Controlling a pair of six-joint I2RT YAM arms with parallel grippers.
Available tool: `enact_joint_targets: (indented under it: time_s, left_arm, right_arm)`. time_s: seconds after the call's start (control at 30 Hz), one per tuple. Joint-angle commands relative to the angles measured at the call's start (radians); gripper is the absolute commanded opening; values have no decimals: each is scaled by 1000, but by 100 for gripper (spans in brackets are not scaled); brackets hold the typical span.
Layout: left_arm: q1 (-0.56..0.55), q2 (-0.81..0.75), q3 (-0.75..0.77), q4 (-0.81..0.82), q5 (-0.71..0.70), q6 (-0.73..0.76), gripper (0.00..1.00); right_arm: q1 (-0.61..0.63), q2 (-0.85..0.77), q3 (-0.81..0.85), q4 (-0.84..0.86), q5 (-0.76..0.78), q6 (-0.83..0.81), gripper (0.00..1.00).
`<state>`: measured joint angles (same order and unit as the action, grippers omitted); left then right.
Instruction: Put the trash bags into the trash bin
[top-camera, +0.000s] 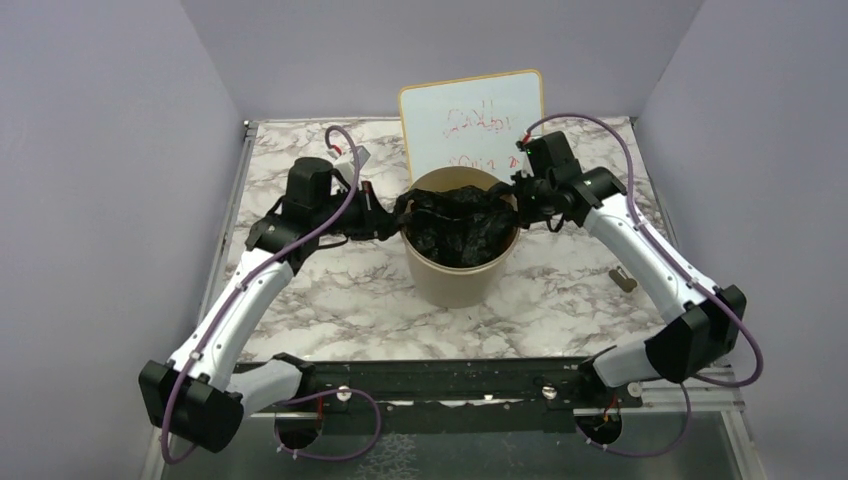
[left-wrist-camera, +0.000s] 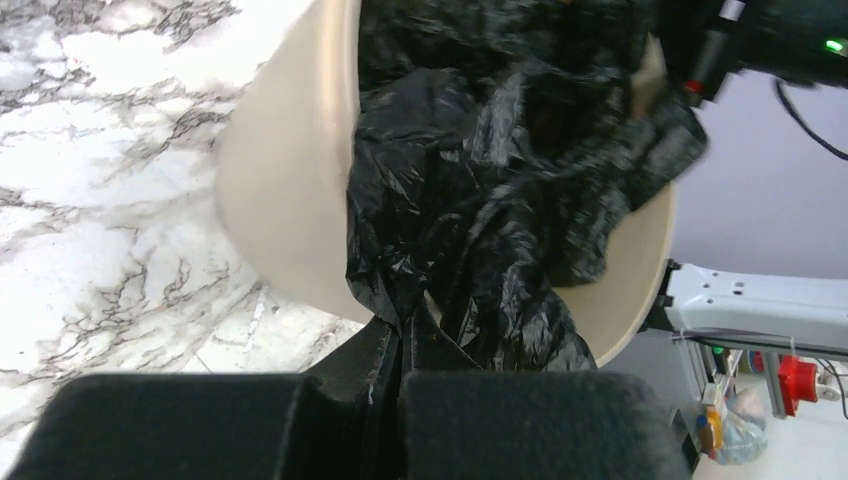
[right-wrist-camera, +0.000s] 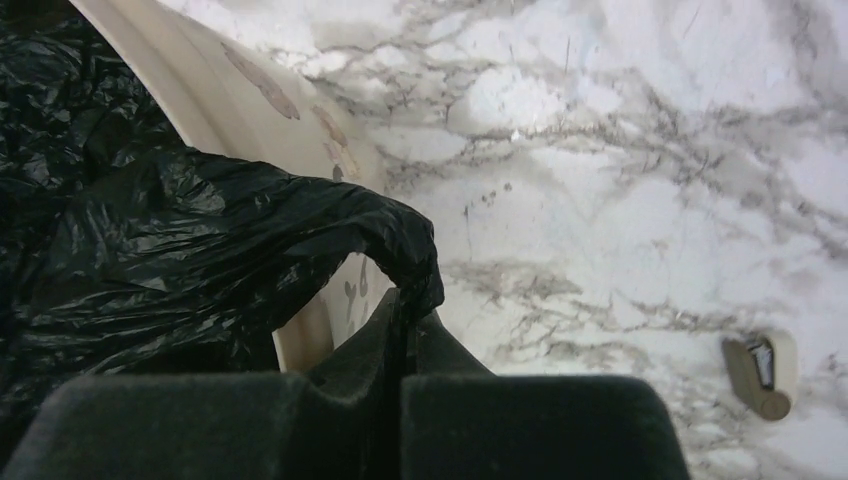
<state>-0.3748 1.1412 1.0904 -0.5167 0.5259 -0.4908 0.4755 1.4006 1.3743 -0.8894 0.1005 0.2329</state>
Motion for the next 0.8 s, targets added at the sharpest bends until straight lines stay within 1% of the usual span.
enact_joint_targets:
  time_s: [0.0,0.1,0.23,0.3,0.43,0.5,0.63,0.77]
  left_arm:
    - [-9,-79,8,39,11,-51,0]
    - [-9,-94,26,30,8,-50,0]
    - [-9,-90,74,-27,-17,-12,0]
    - [-9,-91,115,-65,-57,21,0]
    - [-9,-80,215,-123,-149,97,0]
    - [-9,-63,267,-148,-175,116,0]
    - [-9,-24,343,-188,-170,167,0]
    - [-6,9,396,-233,-218,220,0]
  right_arm:
    - [6,87,124,79,-25,-56,1]
    - [5,118,164,94,-9,-85,3]
    - [4,134,234,26,62,-80,3]
    - [4,97,245,9,113,-80,5]
    - [1,-18,203,39,211,-90,12]
    - [-19,-47,194,40,226,-97,14]
    - [-50,-51,239,-37,255,-61,12]
    - [-71,-118,219,0,190,-12,9]
